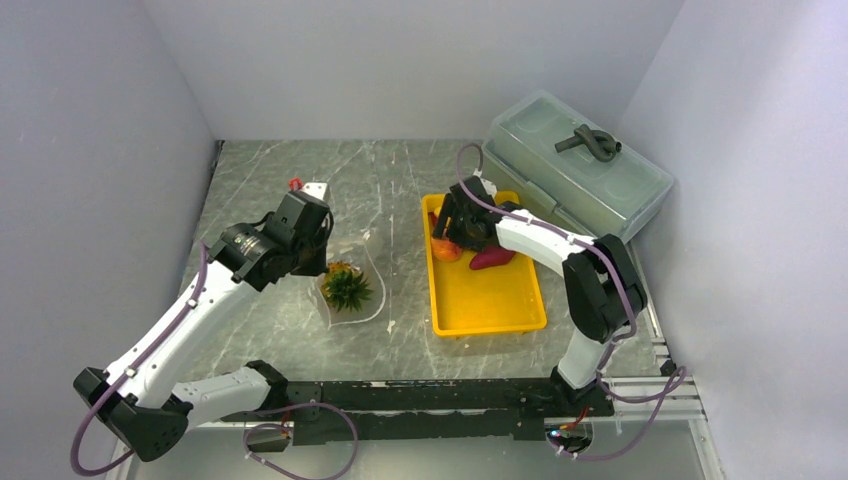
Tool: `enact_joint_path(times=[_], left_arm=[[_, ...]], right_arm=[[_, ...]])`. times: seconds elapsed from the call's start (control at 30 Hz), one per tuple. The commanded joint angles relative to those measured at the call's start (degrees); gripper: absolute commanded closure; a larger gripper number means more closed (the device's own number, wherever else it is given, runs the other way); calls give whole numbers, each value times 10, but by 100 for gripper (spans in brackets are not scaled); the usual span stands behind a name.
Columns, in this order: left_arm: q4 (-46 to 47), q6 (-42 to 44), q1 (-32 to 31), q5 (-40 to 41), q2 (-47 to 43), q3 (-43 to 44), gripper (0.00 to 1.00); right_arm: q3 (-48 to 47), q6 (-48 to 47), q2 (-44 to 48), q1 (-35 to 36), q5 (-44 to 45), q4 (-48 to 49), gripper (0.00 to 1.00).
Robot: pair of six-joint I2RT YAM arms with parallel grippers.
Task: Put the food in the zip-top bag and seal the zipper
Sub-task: Pick up the fake fruit from the bin.
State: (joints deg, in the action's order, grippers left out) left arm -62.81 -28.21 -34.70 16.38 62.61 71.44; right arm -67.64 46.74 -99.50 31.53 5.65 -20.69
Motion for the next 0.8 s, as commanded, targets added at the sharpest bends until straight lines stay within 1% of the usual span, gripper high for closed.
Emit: enact_joint_path(times=[0.0,0.07,0.13,0.2,0.3,0.43,0.47,0.6,0.77], left_arm=[[-5,-11,1,9,-16,0,100],[-5,-12,1,9,-17,-1,100],[-6,-12,1,8,-17,0,100],[-7,-13,1,8,-18,-1,100],[-6,-13,1,6,-19,-1,100],[-6,-13,1,4,-16,2,100],[-7,-13,1,4,-15,2,100],[-5,-12,1,2,-14,3,100],[-4,-12,1,4,-12,4,100]], right_arm=[[-23,2,-3,-3,4,18,27],[-20,-3,-5,-4,2,15,31],[-12,-5,-4,-4,1,17,37],[2,-6,1,-6,-1,22,45],[22,-7,10,-7,-5,31,60],[35,-14,30,-9,-7,33,75],[37,-15,36,-8,-7,33,77],[50,-22,66,-8,-3,30,83],[71,-32,117,-8,9,20,84]])
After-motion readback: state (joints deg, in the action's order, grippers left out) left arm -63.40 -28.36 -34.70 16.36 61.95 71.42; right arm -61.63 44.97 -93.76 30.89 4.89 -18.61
